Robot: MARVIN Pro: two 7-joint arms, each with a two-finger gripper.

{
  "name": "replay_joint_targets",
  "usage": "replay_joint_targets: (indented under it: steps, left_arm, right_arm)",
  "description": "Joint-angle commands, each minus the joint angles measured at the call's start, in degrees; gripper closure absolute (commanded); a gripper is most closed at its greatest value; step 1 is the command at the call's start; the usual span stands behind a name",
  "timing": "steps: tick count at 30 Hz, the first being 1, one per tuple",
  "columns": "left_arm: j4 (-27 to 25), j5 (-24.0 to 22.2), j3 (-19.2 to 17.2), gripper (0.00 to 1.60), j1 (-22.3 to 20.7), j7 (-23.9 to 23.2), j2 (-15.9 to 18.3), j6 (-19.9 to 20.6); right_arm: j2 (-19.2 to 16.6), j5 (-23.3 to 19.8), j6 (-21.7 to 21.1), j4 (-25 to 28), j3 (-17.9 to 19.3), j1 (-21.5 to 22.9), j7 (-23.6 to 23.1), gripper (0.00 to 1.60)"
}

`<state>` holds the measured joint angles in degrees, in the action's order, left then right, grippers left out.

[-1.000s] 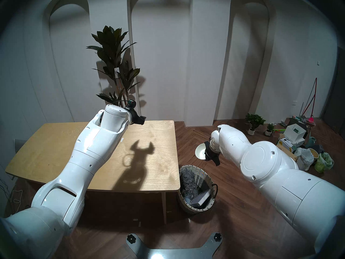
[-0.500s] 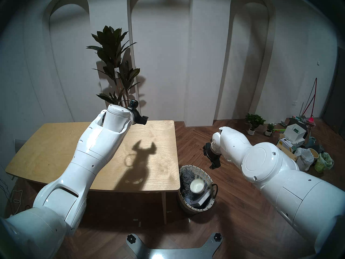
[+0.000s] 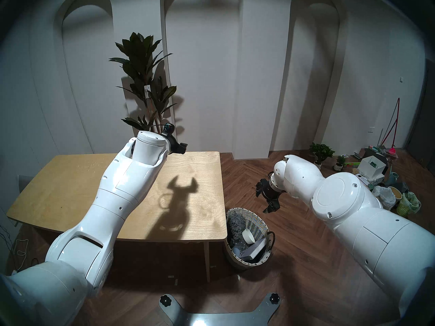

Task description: Load the items into the basket from the rear

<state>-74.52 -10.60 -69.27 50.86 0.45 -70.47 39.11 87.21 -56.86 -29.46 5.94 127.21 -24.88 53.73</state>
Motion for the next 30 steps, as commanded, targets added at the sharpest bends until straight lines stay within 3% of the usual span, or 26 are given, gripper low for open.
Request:
replay_joint_targets:
  steps: [1,4,6,7,13,30]
  left_arm:
    - [0.1,0.1,-1.5,0.0,-1.9,3.1,-2.7,-2.6]
    - [0.7,0.1,-1.7,0.0,-2.0,4.4,-3.7,-3.4]
    - [0.9,0.2,-1.8,0.0,-2.0,4.6,-3.9,-3.6]
    - [1.4,0.2,-1.9,0.0,-2.0,5.4,-4.4,-4.0]
    - [2.1,0.2,-2.3,0.0,-2.0,6.1,-4.7,-4.4]
    - [4.4,0.3,-4.0,0.0,-2.2,9.5,-6.4,-6.6]
  right_arm:
    - [0.7,-2.2,-6.6,2.1,1.5,6.2,0.6,0.0]
    - [1.0,-1.6,-10.2,2.8,0.7,8.1,0.4,0.0]
    - [1.4,-1.2,-10.4,3.5,0.2,8.0,0.2,0.0]
    - [1.9,0.5,-12.3,3.3,-1.5,9.4,-0.2,0.0]
    - [4.7,4.6,-14.1,5.1,-6.8,8.8,-2.2,0.0]
    - [8.3,12.6,-13.1,9.1,-16.4,5.0,-11.1,0.0]
